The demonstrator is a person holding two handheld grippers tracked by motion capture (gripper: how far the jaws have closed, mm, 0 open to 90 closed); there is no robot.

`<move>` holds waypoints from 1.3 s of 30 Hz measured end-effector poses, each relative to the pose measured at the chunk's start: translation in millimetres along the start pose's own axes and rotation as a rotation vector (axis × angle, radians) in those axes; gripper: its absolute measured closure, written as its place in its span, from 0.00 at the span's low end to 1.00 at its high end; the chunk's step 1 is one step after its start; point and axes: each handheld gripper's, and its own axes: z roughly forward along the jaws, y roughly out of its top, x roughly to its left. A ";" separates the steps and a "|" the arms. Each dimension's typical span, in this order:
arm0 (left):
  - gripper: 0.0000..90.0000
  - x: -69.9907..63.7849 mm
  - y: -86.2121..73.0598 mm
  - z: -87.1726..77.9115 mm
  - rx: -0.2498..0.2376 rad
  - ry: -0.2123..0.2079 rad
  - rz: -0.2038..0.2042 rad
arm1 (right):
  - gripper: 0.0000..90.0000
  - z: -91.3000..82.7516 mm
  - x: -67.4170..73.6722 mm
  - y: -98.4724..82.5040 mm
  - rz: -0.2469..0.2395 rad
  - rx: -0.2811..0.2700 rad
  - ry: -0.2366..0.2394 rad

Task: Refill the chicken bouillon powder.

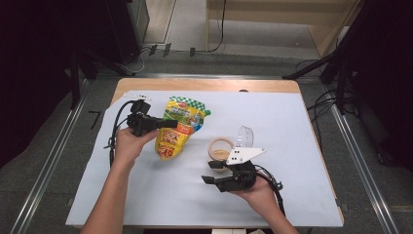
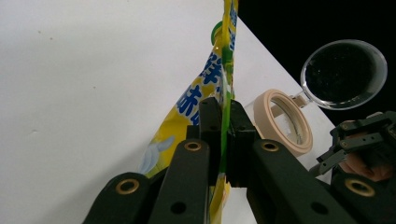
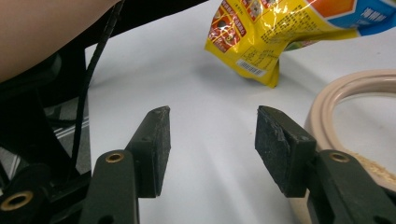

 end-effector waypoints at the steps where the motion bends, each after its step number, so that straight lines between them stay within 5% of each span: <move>1: 0.98 0.1 -1.2 -1.5 0.000 -0.003 0.000 | 0.52 -0.4 0.5 -0.1 -0.002 0.001 -0.002; 11: 0.95 1.7 -10.5 -16.0 0.002 -0.015 -0.023 | 0.51 -7.4 1.2 -2.2 -0.003 -0.007 -0.014; 23: 0.95 3.5 -17.6 -27.9 0.023 -0.038 -0.001 | 0.52 -9.1 0.5 -2.5 -0.009 0.005 -0.025; 39: 0.89 9.1 -37.6 -50.4 -0.031 -0.062 -0.018 | 0.52 -9.5 -1.5 -2.3 -0.018 0.014 -0.060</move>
